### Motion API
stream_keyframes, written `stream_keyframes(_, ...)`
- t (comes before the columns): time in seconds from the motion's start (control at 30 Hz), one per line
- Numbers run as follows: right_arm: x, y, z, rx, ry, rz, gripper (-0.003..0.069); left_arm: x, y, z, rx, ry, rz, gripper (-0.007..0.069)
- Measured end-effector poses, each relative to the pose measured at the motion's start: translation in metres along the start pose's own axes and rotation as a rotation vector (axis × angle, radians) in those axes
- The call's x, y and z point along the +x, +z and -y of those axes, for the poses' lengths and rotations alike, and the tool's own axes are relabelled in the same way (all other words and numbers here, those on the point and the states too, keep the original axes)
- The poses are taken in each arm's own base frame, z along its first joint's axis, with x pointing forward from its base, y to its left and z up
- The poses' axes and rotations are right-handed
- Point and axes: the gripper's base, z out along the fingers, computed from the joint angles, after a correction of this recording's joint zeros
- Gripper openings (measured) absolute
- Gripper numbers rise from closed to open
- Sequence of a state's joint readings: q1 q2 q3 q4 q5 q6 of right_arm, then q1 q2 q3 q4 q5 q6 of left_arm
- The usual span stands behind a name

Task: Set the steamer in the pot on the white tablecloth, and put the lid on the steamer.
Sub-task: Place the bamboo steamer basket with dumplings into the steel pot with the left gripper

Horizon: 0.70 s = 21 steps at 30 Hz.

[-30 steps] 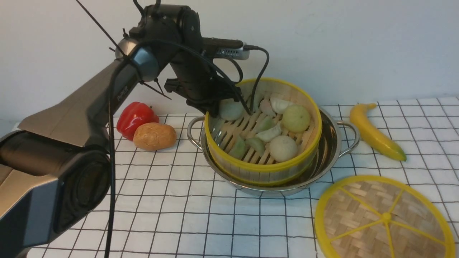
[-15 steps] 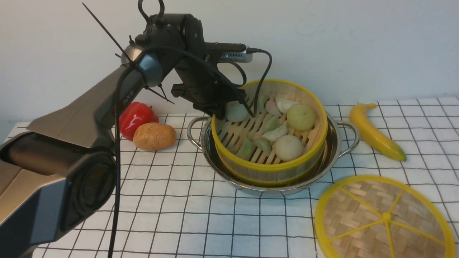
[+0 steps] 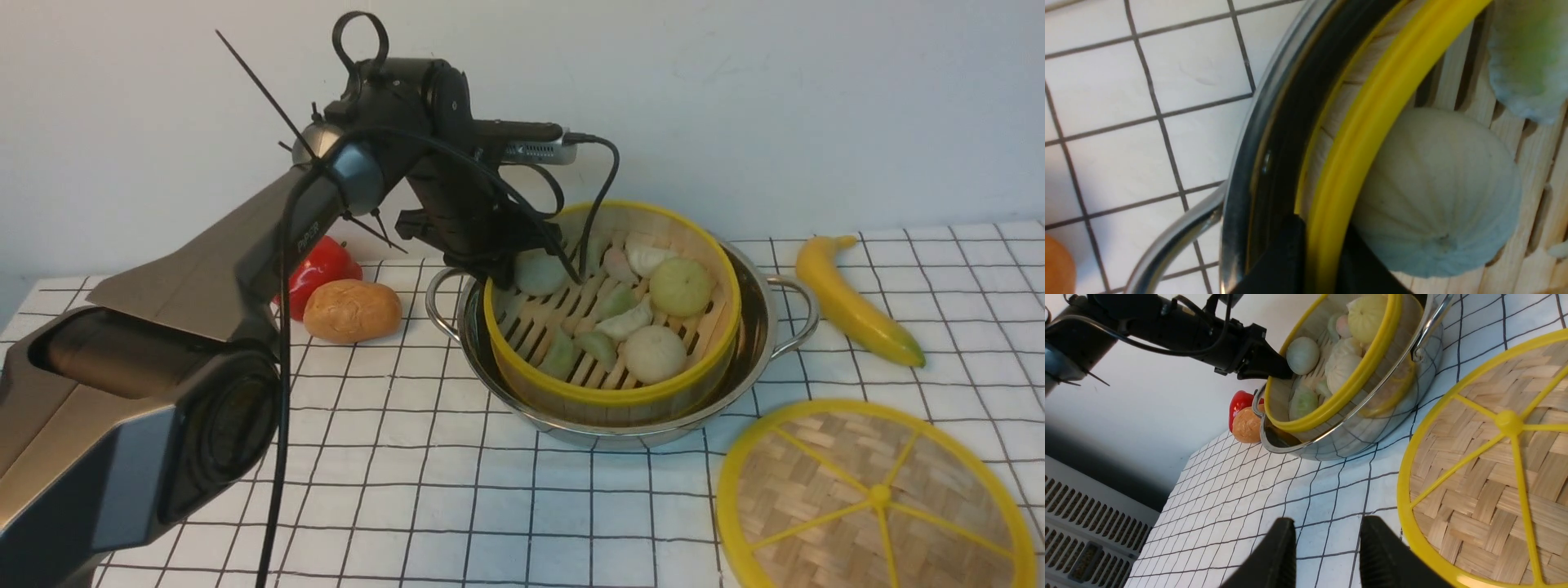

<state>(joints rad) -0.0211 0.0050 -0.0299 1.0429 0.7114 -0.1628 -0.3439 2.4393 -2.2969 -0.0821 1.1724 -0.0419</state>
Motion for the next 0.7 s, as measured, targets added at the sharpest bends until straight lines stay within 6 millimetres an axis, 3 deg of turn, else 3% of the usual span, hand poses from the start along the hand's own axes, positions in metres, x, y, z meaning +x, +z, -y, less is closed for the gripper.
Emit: stream_keyframes(0.7, 0.0000, 0.0000, 0.0000, 0.000, 0.000, 0.000, 0.0242, -0.0007, 0.0079, -0.0007, -0.001, -0.001, 0.010, 0.0050)
